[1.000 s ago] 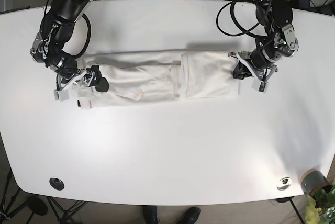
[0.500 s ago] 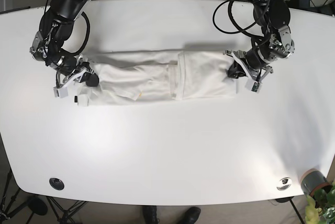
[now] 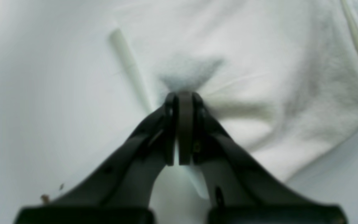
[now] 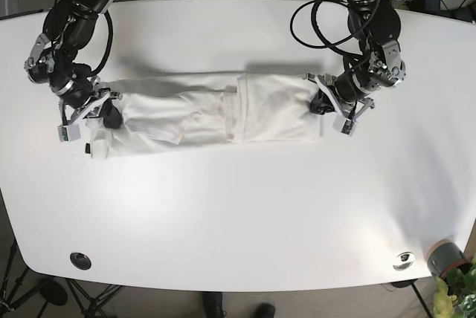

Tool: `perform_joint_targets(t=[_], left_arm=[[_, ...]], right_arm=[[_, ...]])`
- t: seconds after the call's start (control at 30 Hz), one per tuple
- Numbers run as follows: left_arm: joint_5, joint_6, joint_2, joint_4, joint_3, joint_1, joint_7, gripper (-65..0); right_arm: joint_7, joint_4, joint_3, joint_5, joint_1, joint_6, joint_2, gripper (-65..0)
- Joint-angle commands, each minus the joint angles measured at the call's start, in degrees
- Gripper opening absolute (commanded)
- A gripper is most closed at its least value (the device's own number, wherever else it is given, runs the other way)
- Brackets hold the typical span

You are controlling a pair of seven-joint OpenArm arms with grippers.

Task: Fold the T-shirt properly
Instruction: 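Grasp both ends of the folded strip with both grippers, then fold the strip in half, bringing the left gripper's end onto the right gripper's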

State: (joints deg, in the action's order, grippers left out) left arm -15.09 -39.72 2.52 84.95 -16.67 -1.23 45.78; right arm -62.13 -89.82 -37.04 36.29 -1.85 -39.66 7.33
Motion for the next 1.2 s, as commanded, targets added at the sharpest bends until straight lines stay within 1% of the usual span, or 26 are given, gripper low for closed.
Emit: perform_joint_targets(t=[0.0, 0.1, 0.2, 0.3, 0.4, 0.53, 0.63, 0.73, 0.87, 1.07, 1.13, 1.17], left_arm=[[-0.3, -0.3, 0.1, -2.3, 2.8, 1.7, 0.1, -65.0], [-0.5, -0.3, -0.4, -5.9, 4.8, 2.6, 0.0, -65.0], [-0.9, -0.3, -0.7, -10.1, 6.1, 4.4, -0.7, -65.0], [-0.6, -0.3, -2.5, -13.5, 7.2, 5.5, -3.3, -65.0], [-0.5, -0.3, -3.2, -15.5, 7.3, 5.7, -4.9, -65.0], [-0.5, -0.3, -4.5, -17.5, 8.5, 6.8, -5.4, -65.0], [-0.5, -0.3, -5.3, -17.7, 10.1, 6.9, -5.5, -65.0], [-0.5, -0.3, -6.4, -17.7, 10.7, 7.1, -5.5, -65.0], [-0.5, -0.3, -7.7, -17.7, 11.1, 7.1, -5.5, -65.0], [-0.5, -0.3, -8.8, -17.7, 11.5, 7.1, -5.5, -65.0], [-0.5, -0.3, -8.8, -17.7, 11.6, 7.0, -5.5, -65.0], [-0.5, -0.3, -8.8, -17.7, 11.8, 7.0, -5.5, -65.0]], right_arm=[[1.3, -5.4, 1.9, 1.4, -0.2, -0.34, 0.9, -65.0], [1.3, -10.8, 4.6, 1.7, 1.6, -0.03, 0.9, -65.0], [1.3, -15.0, 5.3, 1.8, 2.7, -0.03, 0.7, -65.0], [-1.6, -17.9, 5.4, 1.9, 2.9, -0.12, 0.1, -65.0], [-4.6, -19.4, 5.4, 2.3, 2.6, -0.34, -1.5, -65.0], [-5.2, -20.8, 5.6, 5.8, 2.4, -0.34, -2.0, -65.0], [-5.2, -20.7, 8.4, 8.7, 2.7, -0.21, -1.9, -65.0], [-5.2, -20.7, 11.3, 9.7, 2.6, -0.21, -2.2, -65.0], [-5.2, -20.7, 15.3, 9.4, 2.3, -0.21, -4.5, -65.0], [-4.7, -20.4, 20.6, 8.8, 2.2, -0.12, -6.5, -65.0], [-4.5, -20.4, 21.9, 6.8, 2.2, -0.12, -7.0, -65.0], [-3.6, -20.4, 23.0, 5.1, 2.2, -0.12, -7.9, -65.0]])
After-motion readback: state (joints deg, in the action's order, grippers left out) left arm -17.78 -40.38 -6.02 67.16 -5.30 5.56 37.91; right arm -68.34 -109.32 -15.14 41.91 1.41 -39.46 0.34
